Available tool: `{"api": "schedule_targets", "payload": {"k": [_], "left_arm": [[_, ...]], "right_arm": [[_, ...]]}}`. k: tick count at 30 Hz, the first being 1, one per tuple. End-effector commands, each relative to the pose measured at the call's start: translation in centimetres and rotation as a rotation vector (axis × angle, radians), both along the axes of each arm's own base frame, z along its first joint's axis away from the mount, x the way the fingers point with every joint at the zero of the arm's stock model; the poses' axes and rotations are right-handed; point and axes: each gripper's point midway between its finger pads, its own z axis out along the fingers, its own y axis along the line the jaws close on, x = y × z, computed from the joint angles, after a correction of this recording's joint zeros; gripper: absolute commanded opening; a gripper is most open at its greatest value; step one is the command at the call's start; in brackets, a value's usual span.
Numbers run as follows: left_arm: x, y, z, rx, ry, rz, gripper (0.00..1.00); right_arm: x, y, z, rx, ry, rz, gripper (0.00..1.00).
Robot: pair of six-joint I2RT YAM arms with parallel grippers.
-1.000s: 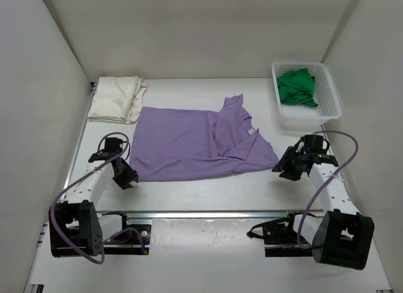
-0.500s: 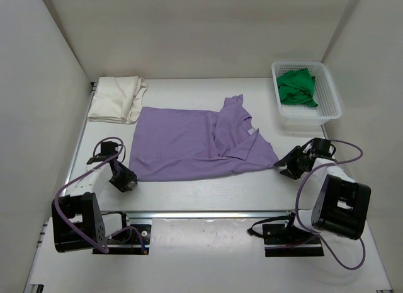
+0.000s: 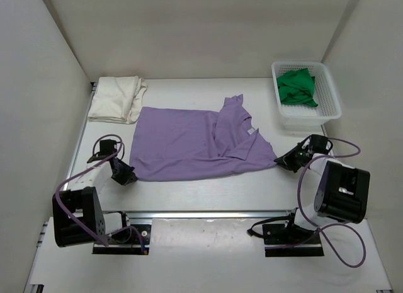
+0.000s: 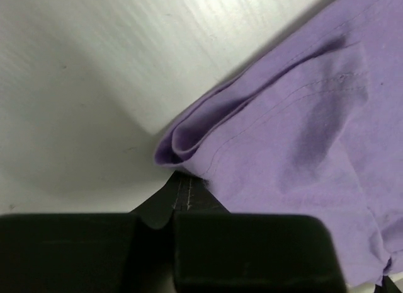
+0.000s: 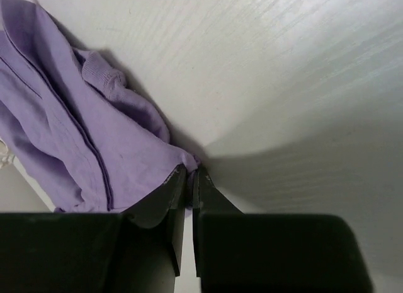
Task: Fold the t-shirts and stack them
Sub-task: Fold the flattened tshirt in 1/3 of the way
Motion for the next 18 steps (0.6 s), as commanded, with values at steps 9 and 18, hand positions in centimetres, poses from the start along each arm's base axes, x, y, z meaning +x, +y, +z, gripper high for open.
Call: {"api": "schedule_targets", "payload": {"k": [9, 18], "left_arm": [[-3.5, 0.9, -0.7, 0.076, 0.155, -0.166, 0.0], [-2.9, 0.4, 2.9, 0.105, 0.178, -0.234, 0.39]], "right_arm": [[-8.7, -2.6, 0.7, -0.062, 0.097, -0.086, 0.0], [-8.8, -2.2, 4.5, -0.123, 0.092, -0.014, 0.51]]}}
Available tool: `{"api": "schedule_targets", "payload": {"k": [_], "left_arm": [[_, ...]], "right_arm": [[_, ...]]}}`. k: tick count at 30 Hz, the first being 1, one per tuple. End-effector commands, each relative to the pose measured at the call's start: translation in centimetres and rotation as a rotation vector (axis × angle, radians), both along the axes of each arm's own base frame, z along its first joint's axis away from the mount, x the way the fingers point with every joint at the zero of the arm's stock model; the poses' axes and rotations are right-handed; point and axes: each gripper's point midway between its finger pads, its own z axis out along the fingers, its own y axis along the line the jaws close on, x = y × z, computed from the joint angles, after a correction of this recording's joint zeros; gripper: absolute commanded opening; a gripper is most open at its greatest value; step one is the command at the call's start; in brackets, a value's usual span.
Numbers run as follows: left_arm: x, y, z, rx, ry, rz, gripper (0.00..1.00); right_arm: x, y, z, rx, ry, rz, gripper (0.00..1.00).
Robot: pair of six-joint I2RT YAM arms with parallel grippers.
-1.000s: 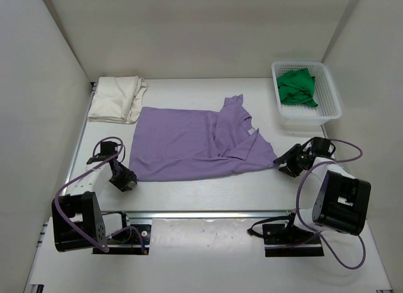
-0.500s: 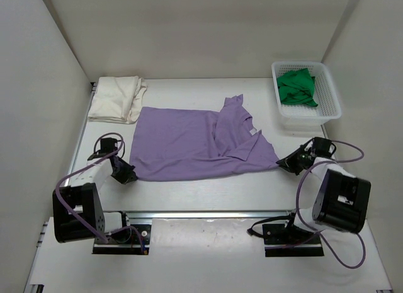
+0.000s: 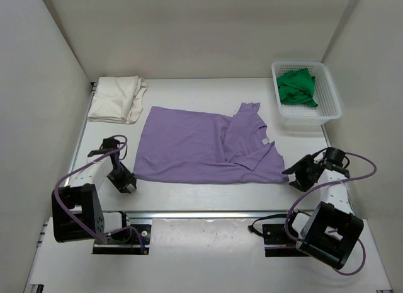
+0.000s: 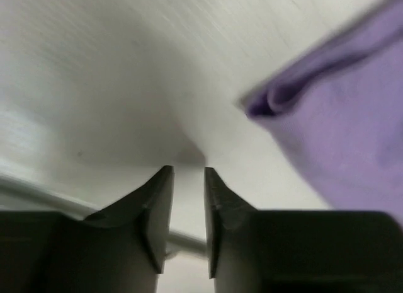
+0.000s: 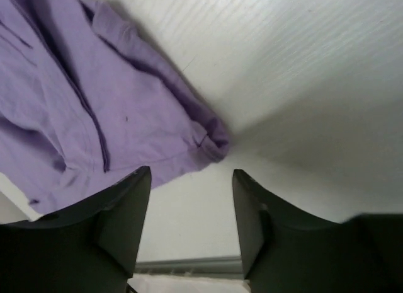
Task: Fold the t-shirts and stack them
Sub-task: Fold the flattened tshirt in 1/3 of the way
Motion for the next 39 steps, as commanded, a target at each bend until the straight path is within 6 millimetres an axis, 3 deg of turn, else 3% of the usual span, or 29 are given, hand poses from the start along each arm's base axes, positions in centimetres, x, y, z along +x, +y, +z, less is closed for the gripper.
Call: {"api": "schedule_targets", "payload": {"k": [1, 5, 7, 8, 10, 11, 13, 16, 19, 22, 30, 33, 39], "left_arm": [[2.8, -0.4, 4.1, 0.064, -0.063, -0.1, 0.43], [7.2, -2.6, 8.4, 0.12, -0.184, -0.202, 0.41], [8.6, -2.8, 8.6, 0.098, -0.209, -0.207, 0.4], [9.3, -3.5, 7.9, 0.049, -0.214, -0.231, 0.4], [9.4, -3.5, 6.2, 0.017, -0.191, -0.2, 0.35], [10.0, -3.6, 5.7, -0.007, -0.214, -0.186, 0.31], [10.6, -3.7, 5.0, -0.039, -0.24, -0.169, 0.2], [11.3, -3.8, 4.7, -0.041, -0.261, -0.175, 0.09], [11.7, -4.1, 4.3, -0.052, -0.279, -0.194, 0.1], [11.3, -4.0, 3.6, -0.043, -0.282, -0.203, 0.13], [9.9, -4.1, 2.2, -0.058, -0.289, -0.216, 0.15], [9.8, -3.9, 1.9, -0.056, -0.293, -0.212, 0.16], [7.9, -3.0, -0.4, -0.041, -0.228, -0.19, 0.16]], "right_arm": [[0.9, -0.1, 3.1, -0.07, -0.038, 0.098, 0.53], [3.7, 0.6, 6.6, -0.058, -0.136, 0.183, 0.53], [5.7, 1.0, 8.3, -0.057, -0.212, 0.222, 0.51], [6.2, 2.2, 8.6, -0.023, -0.227, 0.263, 0.47], [7.3, 5.2, 8.3, 0.024, -0.245, 0.349, 0.21], [7.1, 7.6, 7.5, 0.05, -0.212, 0.407, 0.06], [7.6, 11.2, 6.7, 0.053, -0.219, 0.469, 0.0], [7.8, 12.9, 5.2, 0.078, -0.225, 0.457, 0.0], [8.0, 12.7, 3.7, 0.063, -0.202, 0.431, 0.21], [7.5, 11.9, 1.5, 0.07, -0.155, 0.376, 0.31], [6.3, 12.0, -0.9, 0.106, -0.081, 0.355, 0.31], [6.0, 12.3, -1.2, 0.118, -0.077, 0.36, 0.31], [7.1, 13.0, -0.3, 0.141, -0.103, 0.378, 0.26]]}}
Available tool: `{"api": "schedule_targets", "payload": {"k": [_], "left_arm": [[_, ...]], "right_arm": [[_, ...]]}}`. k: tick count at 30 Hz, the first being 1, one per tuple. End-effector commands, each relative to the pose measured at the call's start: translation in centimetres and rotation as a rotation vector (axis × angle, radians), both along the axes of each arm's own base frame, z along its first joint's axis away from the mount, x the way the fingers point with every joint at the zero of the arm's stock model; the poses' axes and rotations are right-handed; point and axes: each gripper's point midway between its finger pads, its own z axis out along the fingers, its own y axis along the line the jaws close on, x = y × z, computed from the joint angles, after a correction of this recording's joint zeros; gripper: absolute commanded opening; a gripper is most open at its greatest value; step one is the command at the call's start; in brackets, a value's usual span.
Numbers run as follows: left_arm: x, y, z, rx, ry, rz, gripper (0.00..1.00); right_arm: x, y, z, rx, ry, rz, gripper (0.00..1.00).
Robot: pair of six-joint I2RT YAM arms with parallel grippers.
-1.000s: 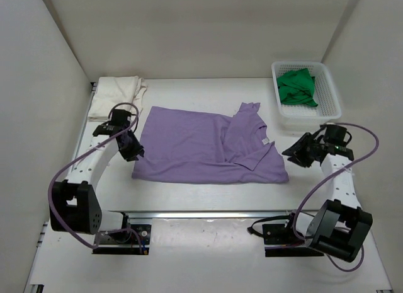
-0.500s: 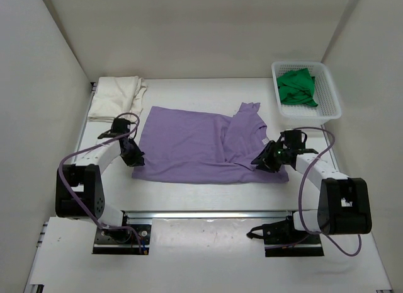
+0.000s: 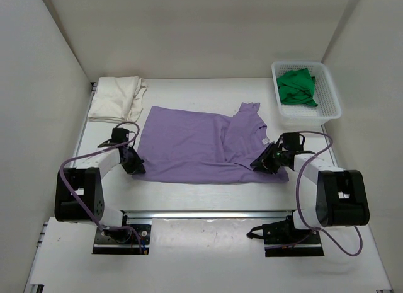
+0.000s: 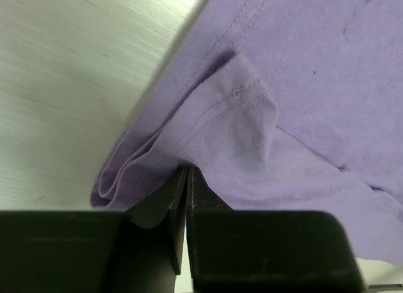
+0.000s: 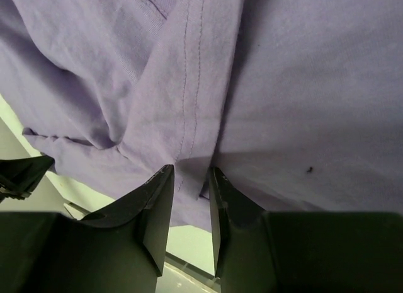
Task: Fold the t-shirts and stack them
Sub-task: Fold the flattened tshirt in 1/3 of the way
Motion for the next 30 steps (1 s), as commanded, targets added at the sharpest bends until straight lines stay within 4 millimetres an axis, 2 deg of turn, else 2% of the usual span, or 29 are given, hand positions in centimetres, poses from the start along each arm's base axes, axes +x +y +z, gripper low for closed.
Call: {"api": "schedule_targets", "payload": {"k": [1, 4, 5, 6, 10, 15, 19, 21, 23, 24, 25, 26, 28, 30], "left_arm": [[-0.4, 0.6, -0.2, 0.025, -0.018, -0.002, 0.16], [-0.8, 0.6, -0.6, 0.022, -0.002, -0.007, 0.16], [-0.7, 1.4, -0.7, 0.028, -0.003, 0.026, 0.16], [-0.9, 1.4, -0.8, 0.025, 0.004, 0.023, 0.16], [-1.4, 1.7, -1.1, 0.032, 0.015, 0.028, 0.16], [-2.1, 2.0, -1.3, 0.038, 0.024, 0.033, 0.15], [-2.7, 1.7, -1.2, 0.04, 0.03, 0.022, 0.15], [-2.3, 1.8, -0.7, 0.051, 0.01, 0.019, 0.15], [-2.1, 1.6, 0.2, 0.054, -0.011, 0.015, 0.16], [-1.9, 1.8, 0.8, 0.071, -0.014, 0.015, 0.17], [-1.4, 2.0, 1.5, 0.08, -0.029, 0.025, 0.17], [-1.3, 1.3, 2.1, 0.092, -0.032, -0.011, 0.18], [-1.0, 1.2, 3.0, 0.094, -0.04, -0.014, 0.21], [-0.8, 1.3, 3.5, 0.084, -0.048, -0.005, 0.22]], "right_arm": [[1.5, 0.7, 0.9, 0.019, -0.044, 0.018, 0.26], [1.5, 1.0, 0.8, 0.051, -0.036, 0.012, 0.27], [1.7, 0.9, 0.6, 0.05, -0.031, -0.001, 0.27], [1.6, 0.9, 0.5, 0.051, -0.027, 0.003, 0.27], [3.1, 0.9, 2.0, 0.06, -0.073, 0.003, 0.07], [5.3, 1.7, 3.5, 0.053, -0.114, 0.04, 0.03], [7.1, 2.7, 3.3, 0.058, -0.108, 0.056, 0.01], [7.6, 3.3, 2.9, 0.058, -0.094, 0.077, 0.01], [9.1, 4.1, 3.0, 0.048, -0.104, 0.108, 0.03], [10.0, 4.2, 3.2, 0.037, -0.123, 0.117, 0.08], [10.2, 4.4, 3.5, 0.039, -0.123, 0.122, 0.15], [11.0, 4.4, 4.2, 0.035, -0.151, 0.134, 0.19], [11.2, 4.5, 4.6, 0.031, -0.159, 0.149, 0.29], [11.5, 4.3, 6.4, 0.004, -0.213, 0.169, 0.34]]}}
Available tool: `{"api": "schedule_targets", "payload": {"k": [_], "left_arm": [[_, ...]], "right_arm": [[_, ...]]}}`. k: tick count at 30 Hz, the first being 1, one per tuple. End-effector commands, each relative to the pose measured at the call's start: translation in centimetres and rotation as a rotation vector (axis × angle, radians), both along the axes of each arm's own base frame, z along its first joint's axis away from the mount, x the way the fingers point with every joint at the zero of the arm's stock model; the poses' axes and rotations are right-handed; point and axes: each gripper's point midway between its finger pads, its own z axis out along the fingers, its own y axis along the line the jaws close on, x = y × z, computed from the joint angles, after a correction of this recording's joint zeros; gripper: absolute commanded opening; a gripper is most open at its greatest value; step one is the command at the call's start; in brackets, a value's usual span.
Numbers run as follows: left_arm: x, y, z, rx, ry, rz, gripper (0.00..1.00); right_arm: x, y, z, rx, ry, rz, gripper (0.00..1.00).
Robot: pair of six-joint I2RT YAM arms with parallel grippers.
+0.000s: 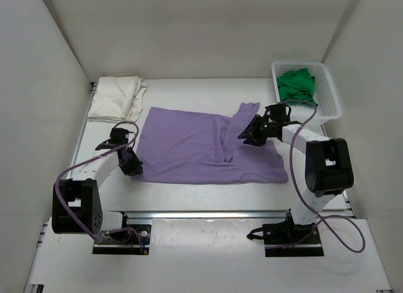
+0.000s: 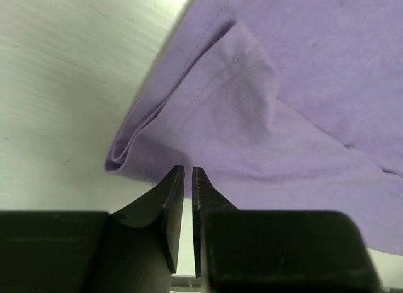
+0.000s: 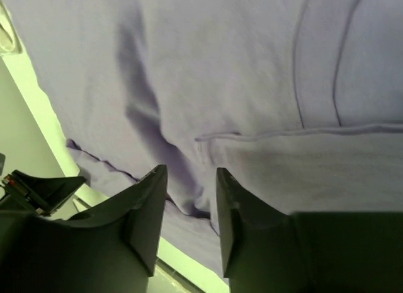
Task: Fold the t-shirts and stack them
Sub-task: Fold the flattened tshirt in 1/3 of the way
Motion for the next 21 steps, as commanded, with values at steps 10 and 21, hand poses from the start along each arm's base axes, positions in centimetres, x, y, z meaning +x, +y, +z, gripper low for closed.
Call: {"api": "schedule_targets", "payload": {"k": [10, 21], "left_arm": [[0.6, -0.6, 0.4, -0.035, -0.022, 0.02, 0.23], [-8.2, -0.9, -4.8, -0.22, 0.256, 0.164, 0.26]], "right_arm": [[-9.4, -4.3, -1.2, -0.104, 0.008, 0.006, 0.04], [-16.5, -7.9, -6.8, -0.096, 0.232, -0.194, 0.0]]}}
